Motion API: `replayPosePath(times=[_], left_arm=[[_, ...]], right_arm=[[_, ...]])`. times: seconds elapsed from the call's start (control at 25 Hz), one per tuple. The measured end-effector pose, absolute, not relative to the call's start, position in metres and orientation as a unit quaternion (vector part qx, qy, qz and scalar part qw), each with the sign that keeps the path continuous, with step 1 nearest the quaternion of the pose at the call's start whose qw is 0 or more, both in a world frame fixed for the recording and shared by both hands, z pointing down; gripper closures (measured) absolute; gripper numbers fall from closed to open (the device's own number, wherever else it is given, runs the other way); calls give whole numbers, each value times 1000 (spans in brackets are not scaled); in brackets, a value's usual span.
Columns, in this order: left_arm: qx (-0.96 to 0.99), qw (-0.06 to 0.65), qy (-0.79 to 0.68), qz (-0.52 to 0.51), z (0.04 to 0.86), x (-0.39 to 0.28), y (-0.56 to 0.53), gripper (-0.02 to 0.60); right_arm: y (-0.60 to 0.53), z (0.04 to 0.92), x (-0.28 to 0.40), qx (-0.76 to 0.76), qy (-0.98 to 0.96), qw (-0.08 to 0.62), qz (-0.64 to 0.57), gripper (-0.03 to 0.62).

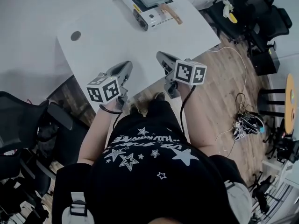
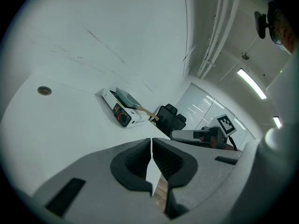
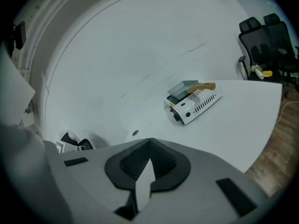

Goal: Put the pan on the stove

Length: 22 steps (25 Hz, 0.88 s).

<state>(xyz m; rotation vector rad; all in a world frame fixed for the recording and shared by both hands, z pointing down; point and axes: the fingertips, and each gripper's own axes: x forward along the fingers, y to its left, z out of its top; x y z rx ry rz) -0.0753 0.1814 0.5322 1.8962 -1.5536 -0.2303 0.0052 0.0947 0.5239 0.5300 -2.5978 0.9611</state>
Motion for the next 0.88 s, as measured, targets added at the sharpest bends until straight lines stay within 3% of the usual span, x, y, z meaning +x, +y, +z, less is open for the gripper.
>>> replayPosePath(times=[0.44,0.88], left_arm=[[734,317,-597,-62,536,-39,199,574],[714,326,-618,-51,535,22,258,574]], right_arm=[[129,537,23,162,-912,182,331,588],[184,525,82,135,-915,173,338,588]])
